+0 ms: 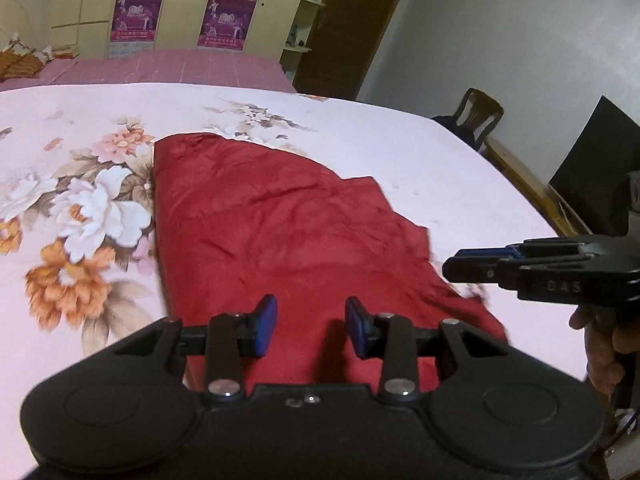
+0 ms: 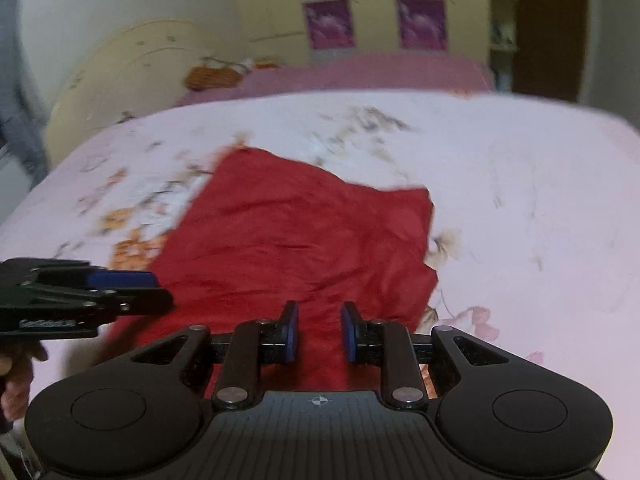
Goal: Fold large clothes
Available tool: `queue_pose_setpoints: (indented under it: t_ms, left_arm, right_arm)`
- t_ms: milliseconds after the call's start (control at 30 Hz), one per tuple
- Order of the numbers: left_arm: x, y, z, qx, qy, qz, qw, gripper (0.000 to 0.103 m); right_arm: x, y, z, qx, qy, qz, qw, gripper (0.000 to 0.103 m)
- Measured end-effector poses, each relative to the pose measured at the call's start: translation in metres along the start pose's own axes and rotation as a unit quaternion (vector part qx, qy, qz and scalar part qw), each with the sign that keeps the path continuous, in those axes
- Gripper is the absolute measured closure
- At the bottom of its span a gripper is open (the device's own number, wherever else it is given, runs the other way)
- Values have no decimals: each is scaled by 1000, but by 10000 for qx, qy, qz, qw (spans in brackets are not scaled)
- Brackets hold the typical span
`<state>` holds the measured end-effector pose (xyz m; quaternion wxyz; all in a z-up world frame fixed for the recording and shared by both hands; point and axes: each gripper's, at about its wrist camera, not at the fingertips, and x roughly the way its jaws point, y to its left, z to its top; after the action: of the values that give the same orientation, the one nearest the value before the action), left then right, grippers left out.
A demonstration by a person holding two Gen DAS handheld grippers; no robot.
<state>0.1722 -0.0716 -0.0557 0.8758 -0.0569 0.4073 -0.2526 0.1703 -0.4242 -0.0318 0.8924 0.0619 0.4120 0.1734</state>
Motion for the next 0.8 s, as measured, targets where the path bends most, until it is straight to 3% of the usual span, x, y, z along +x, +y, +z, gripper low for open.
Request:
queue_pose_setpoints:
  t_ms: [133,267,600,733,800]
  left_arm:
    - [-6,-11,-18,-36,78,126,9999,67]
    - [-4,-16,-36,155,147,385,9990,67]
    - [26,-9,-58,300,284,606,9973,67]
    - [19,-4,-53,15,308,438,9986,68]
    - [-3,-3,-48,-205,91,275,9994,68]
  right_arm:
    - [-9,17,-20,-145,226,252,9993,80]
    - [5,18,-43,-240,512,171,9983,80]
    - [43,7,-84,-352,500,155,9980,81]
    - [41,6,-80,-341,547,177,9978,81]
    - [26,3,-70,-210,483,183,9984,80]
